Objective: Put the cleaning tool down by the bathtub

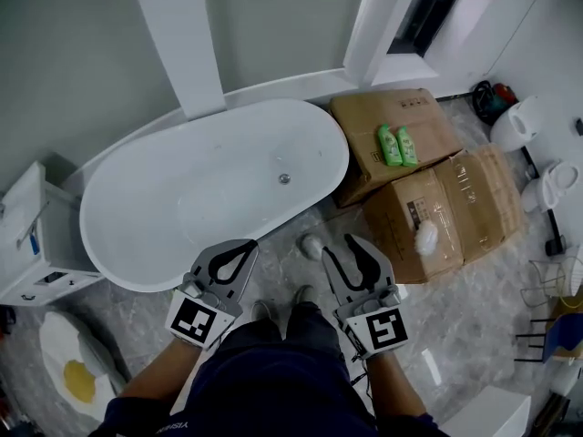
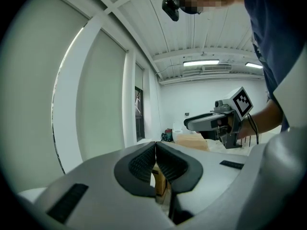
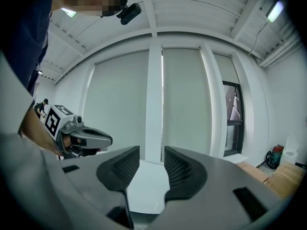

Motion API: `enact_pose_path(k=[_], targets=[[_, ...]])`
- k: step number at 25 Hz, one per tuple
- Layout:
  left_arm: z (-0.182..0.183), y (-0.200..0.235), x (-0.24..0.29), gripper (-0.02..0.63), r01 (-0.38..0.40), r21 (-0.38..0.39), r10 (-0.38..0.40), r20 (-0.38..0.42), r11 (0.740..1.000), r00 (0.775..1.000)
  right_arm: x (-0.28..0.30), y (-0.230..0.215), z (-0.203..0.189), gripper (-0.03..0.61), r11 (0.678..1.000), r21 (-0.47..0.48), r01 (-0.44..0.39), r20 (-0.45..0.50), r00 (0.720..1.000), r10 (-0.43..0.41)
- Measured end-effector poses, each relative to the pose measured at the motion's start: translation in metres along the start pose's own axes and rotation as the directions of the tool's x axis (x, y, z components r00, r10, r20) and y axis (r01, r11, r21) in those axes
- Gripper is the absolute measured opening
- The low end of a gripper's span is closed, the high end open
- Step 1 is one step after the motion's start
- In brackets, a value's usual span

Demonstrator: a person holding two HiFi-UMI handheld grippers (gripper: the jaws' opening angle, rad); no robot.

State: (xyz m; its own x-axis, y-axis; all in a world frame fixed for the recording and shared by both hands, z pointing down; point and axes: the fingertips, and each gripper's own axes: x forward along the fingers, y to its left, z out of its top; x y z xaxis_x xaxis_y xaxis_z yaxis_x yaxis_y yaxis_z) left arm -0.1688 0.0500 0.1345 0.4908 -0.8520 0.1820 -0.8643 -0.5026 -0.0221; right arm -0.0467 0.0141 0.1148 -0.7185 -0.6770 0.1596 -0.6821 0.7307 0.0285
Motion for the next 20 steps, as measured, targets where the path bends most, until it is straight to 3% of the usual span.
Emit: enact_pose_path(k=[20], targets=[[0.021, 0.027, -0.005, 0.031, -0.022, -0.007, 0.023, 0.052, 1.000, 0.998, 0.021, 0.021, 0.024, 0.100, 0.999, -0.002, -0.040, 0.035, 0.999, 0.040]])
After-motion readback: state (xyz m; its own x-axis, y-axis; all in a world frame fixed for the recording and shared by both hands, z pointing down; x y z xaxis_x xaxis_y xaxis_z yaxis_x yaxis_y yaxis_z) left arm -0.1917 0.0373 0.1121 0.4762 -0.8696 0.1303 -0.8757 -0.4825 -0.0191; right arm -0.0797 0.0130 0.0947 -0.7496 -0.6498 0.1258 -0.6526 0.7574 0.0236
